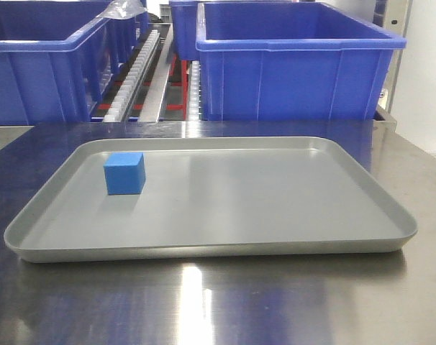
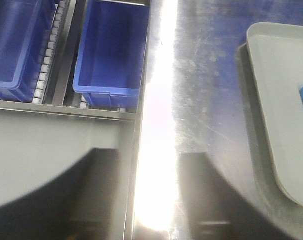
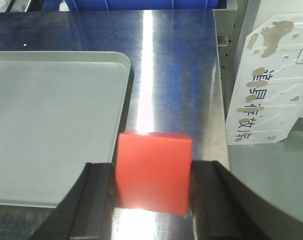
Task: Sort and place red and blue blocks on shelf
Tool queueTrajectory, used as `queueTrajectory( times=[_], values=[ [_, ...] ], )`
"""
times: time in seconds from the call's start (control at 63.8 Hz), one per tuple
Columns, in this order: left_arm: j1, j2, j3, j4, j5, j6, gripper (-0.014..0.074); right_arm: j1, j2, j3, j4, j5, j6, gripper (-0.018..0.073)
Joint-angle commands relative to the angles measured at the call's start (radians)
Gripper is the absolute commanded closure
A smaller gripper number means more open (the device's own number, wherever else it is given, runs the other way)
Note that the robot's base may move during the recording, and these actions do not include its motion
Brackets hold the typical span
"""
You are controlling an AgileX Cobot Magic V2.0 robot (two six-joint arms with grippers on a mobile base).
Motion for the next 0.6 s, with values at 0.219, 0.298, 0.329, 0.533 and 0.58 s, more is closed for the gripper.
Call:
queueTrajectory(
  times=[0.219,0.298,0.329,0.533,0.58],
  values=[
    [-0.008,0.108,-0.059,-0.098,-0.010,-0.003,0.0138,-0.005,-0.001,-0.028,-0.010,-0.071,0.000,0.0509],
    [-0.008,0.147,-0.083,-0.112,0.008,-0.003,0.0138,-0.005,-0.001,-0.028,-0.010,-0.071,0.000,0.0509],
    [-0.008,0.169,-0.094,-0.116,0.016,-0.003,0.0138,-0.005,-0.001,-0.028,-0.010,-0.071,0.000,0.0509],
    [-0.008,0.301,-0.214,-0.145,0.075,0.002,0.0138,-0.005,-0.001,-0.028,-0.010,-0.071,0.000,0.0509],
    [-0.008,0.332,-0.245,-0.159,0.083,0.017,0.0138,-0.005,-0.001,-0.028,-0.010,-0.071,0.000,0.0509]
  ],
)
